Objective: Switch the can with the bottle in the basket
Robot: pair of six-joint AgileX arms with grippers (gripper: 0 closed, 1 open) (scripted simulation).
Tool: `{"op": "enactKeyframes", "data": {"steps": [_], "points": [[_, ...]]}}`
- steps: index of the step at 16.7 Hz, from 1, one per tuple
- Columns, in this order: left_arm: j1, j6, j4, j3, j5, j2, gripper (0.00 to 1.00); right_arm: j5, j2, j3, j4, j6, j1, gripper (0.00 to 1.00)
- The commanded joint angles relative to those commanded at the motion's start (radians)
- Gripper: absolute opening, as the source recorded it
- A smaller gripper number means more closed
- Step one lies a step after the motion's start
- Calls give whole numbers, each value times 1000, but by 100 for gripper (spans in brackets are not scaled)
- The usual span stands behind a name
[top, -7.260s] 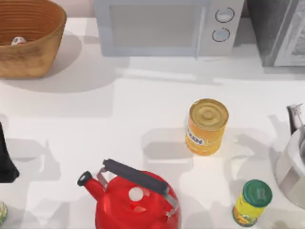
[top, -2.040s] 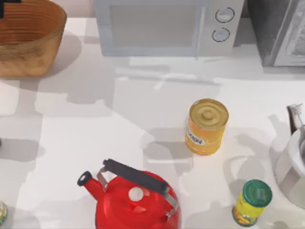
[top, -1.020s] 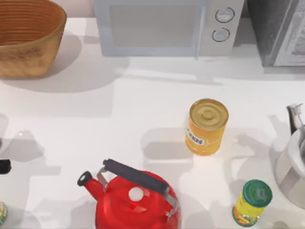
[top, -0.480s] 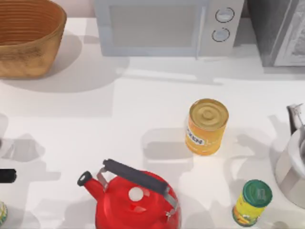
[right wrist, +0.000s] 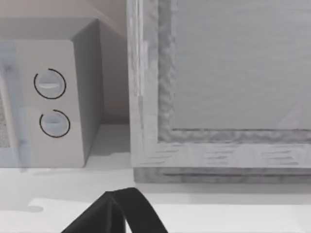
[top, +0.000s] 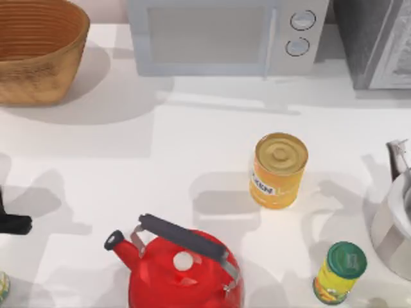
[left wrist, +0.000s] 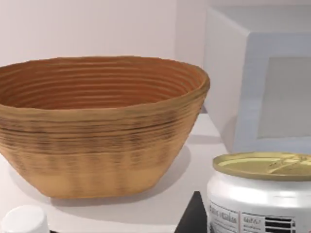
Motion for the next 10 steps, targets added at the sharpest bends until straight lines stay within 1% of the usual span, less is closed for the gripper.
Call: {"op": "enactKeyframes", "data": {"steps": [2,5,10], "points": [[-17,2,76,56,69,139,0,0,0,0,0,0,0,100],[-51,6,216,160,195,383,0,0,0,0,0,0,0,100],[-120,15,496,369,446,855,0,0,0,0,0,0,0,100]]}}
